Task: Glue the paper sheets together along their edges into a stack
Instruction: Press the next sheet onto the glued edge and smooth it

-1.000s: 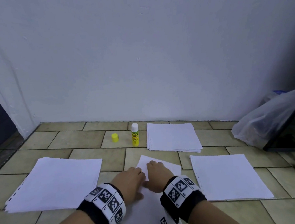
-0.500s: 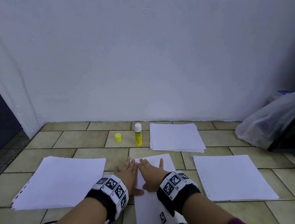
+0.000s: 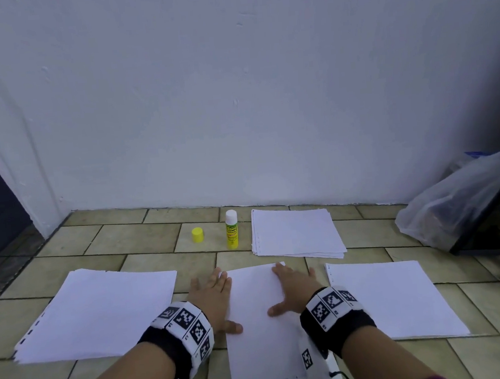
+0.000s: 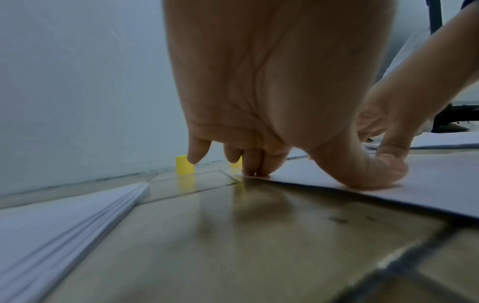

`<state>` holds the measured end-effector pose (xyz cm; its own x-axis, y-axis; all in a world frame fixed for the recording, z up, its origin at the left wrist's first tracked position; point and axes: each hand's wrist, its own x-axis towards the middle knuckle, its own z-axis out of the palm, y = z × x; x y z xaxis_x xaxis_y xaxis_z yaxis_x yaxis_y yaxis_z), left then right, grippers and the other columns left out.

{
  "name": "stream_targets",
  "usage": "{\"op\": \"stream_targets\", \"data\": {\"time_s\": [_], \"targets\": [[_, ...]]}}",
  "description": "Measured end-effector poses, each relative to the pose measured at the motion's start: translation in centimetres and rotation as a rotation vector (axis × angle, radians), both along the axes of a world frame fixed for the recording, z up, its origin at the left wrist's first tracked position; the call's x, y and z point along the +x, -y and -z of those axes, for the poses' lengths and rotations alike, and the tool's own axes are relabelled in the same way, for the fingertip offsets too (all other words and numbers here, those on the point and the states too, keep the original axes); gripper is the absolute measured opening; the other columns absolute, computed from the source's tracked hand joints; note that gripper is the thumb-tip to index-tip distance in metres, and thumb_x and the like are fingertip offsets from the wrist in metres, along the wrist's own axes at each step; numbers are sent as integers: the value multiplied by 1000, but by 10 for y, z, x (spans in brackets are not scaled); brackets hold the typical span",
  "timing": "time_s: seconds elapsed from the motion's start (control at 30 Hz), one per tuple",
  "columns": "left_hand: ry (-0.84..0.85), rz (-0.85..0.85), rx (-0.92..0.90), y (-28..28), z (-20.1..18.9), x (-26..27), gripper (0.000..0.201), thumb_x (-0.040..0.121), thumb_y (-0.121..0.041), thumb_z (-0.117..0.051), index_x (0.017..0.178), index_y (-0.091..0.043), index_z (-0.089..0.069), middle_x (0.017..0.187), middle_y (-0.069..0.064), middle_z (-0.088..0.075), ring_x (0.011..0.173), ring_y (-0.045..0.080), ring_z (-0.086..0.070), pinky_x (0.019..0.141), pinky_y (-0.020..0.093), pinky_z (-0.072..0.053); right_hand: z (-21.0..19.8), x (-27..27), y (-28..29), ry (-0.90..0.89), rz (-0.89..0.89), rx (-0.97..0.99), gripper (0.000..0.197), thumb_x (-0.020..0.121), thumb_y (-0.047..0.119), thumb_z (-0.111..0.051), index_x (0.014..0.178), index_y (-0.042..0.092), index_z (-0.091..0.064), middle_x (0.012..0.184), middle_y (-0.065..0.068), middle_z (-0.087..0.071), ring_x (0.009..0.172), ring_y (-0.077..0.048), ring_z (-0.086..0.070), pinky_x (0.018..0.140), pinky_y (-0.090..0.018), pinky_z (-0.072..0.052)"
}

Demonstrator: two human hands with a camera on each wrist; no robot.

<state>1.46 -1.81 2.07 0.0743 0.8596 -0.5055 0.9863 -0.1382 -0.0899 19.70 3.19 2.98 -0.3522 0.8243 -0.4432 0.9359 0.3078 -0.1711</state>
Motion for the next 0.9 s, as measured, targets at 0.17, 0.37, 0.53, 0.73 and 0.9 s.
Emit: {"op": "stream_targets", "data": {"time_s": [0.17, 0.37, 0.53, 0.73, 0.9], "targets": [[-6, 47, 52, 1, -23, -7, 92, 81, -75, -47, 146, -13, -32, 152, 6, -31, 142, 24, -22, 115, 51, -15, -8, -13, 3, 86, -45, 139, 88, 72, 49, -76, 140, 13, -33, 142, -6, -38, 134, -26, -31, 110, -45, -29], [-23, -6, 88, 6, -33, -10, 68, 84, -67, -54, 123, -12, -55, 126, 7, -49, 119, 24, -44, 97, 37, -37, -9, -38, 20, 175, -46, 207, 56, 85, 25, -67, 133, 13, -43, 132, -11, -42, 123, -30, -38, 97, -40, -39], [105, -11, 160, 17, -25, -11, 65, 83, -51, -66, 131, -12, -44, 134, 6, -41, 122, 22, -41, 100, 35, -38, -1, -57, 35, 52, -72, 177, 47, 90, 30, -60, 130, 10, -44, 131, -12, -42, 122, -32, -39, 97, -42, -38], [87, -32, 79, 21, 0, -20, 114, 81, -65, -59, 152, -5, 7, 161, 7, 14, 149, 20, 6, 120, 43, -10, 7, -72, 36, -40, -184, 117, 64, 88, 9, -60, 144, 8, -28, 147, -11, -28, 139, -28, -25, 108, -48, -32], [1, -37, 71, 20, 10, -13, 113, 83, -72, -48, 151, -7, 14, 161, 7, 15, 148, 19, 12, 118, 48, -12, 5, -87, 37, -37, -316, -14, 95, 89, 20, -62, 152, 8, 8, 160, -3, 6, 148, -17, 4, 118, -50, -3]]}}
